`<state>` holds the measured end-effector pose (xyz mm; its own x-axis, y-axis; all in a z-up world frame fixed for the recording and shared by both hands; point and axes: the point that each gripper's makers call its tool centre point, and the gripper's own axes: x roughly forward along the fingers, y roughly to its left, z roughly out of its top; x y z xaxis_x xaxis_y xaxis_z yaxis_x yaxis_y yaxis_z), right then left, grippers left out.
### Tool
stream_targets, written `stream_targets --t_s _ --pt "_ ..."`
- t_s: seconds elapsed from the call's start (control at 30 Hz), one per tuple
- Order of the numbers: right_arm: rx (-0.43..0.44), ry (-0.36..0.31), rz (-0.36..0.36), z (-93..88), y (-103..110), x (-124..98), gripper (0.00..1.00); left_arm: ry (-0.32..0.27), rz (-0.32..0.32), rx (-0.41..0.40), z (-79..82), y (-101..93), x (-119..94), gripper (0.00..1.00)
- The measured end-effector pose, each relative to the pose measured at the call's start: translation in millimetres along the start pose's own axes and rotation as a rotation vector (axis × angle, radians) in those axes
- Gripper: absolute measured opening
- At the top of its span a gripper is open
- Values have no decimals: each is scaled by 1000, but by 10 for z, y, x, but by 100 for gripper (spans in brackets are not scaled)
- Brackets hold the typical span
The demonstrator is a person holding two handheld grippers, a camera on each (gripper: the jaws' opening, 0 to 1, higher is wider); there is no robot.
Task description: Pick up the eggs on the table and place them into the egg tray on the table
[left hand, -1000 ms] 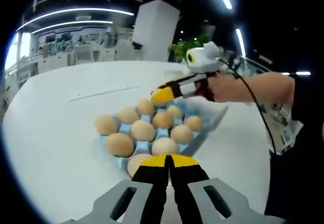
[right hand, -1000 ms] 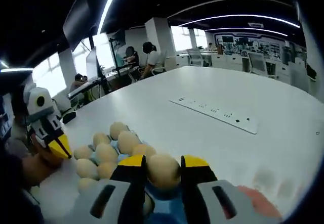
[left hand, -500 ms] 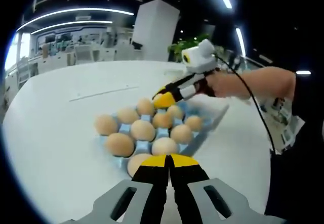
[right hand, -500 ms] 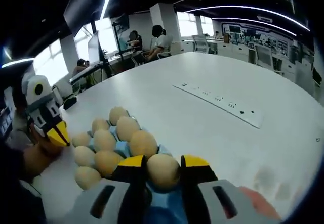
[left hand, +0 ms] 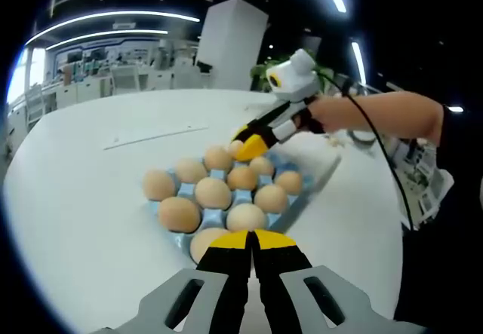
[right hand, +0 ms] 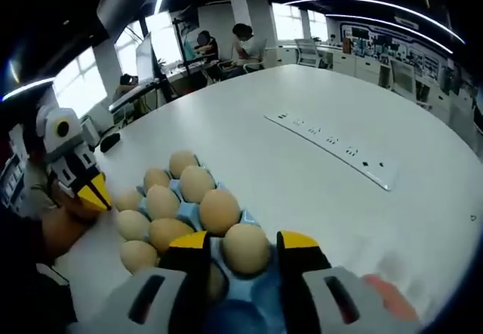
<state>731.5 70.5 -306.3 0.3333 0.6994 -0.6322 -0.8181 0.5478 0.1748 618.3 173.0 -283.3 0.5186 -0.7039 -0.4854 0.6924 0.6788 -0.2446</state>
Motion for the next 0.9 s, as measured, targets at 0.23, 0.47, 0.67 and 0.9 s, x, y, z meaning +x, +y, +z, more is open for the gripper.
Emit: stream_targets --t_s 0.23,0.47,0.67,0.9 --pt "9 -155 -64 115 -112 -114 51 9 -1 4 -18 -18 11 1" --pt "58 -260 -112 64 -171 -168 70 13 1 2 -38 -23 10 1" --pt "74 -280 -122 53 -197 -172 85 16 1 -1 -43 -16 13 1" --pt "55 -427 -158 138 -224 -418 82 18 2 3 -33 -36 10 1"
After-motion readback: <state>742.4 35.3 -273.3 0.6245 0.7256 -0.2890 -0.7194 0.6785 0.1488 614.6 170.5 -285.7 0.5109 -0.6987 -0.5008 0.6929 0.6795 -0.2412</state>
